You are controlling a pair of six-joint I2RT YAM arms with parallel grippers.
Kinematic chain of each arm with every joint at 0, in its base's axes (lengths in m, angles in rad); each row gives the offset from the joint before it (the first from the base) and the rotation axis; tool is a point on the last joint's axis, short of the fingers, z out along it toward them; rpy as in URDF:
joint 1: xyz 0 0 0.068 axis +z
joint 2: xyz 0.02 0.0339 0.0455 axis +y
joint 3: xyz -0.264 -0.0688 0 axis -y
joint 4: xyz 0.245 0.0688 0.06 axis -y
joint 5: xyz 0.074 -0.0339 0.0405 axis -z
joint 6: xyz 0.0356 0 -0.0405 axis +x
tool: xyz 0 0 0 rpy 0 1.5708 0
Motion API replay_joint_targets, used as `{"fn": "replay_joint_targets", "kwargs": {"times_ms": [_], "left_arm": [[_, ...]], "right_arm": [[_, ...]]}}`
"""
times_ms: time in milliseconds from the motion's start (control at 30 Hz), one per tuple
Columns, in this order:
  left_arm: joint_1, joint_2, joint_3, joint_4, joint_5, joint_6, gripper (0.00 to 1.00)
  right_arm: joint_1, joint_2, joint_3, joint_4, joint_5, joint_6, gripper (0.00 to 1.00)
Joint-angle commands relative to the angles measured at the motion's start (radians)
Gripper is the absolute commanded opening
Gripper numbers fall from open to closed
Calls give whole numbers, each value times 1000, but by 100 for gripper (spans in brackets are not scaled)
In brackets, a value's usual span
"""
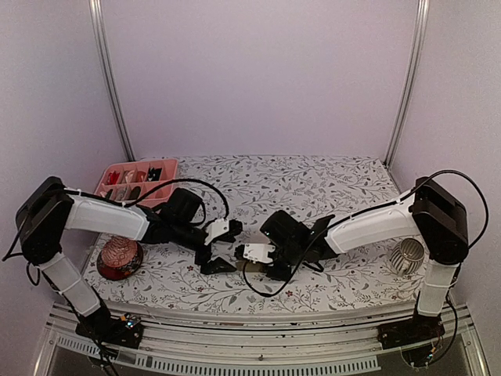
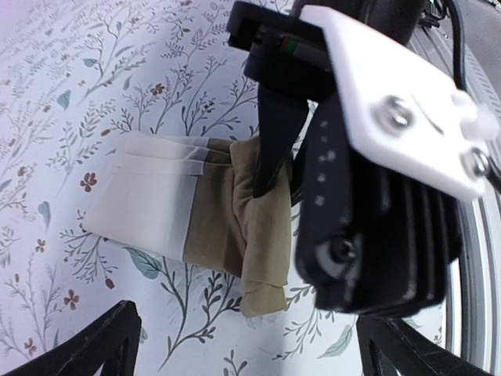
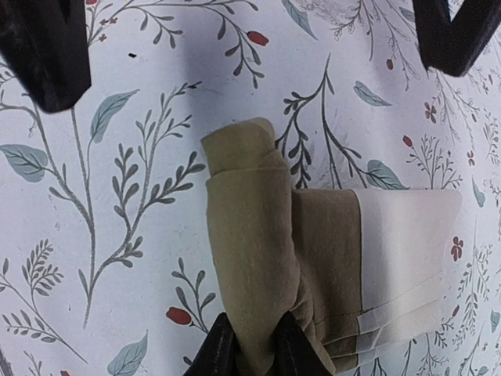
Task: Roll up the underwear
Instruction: Roll the underwear at the center of the board.
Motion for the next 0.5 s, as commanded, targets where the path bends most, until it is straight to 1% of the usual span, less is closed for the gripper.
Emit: {"fn": "replay_joint_targets", "kwargs": {"times_ms": [0,67,100,133,267,367,467], "left_arm": [[11,-91,-115,260,-55,38,98],[10,-130,-175,336,-54,69,96],[8,-150,-203,365,-52,87,95],[4,-169,-237,386,-48,105,93],[-30,-229,-310,422,-45,182,88],[-107,-242,-368,477,-133,249,86],[-186,-215,-416,571,-269,303,85]], "right_arm": [[-22,79,46,-219,-225,48,18],[-36,100,84,-278,-290,54,18],[-44,112,101,-301,-316,56,22],[-52,123,105,-321,-347,58,23],[-80,167,189,-397,-465,67,24],[-85,202,227,-445,-512,69,25],[-92,229,251,-468,-549,79,25]]}}
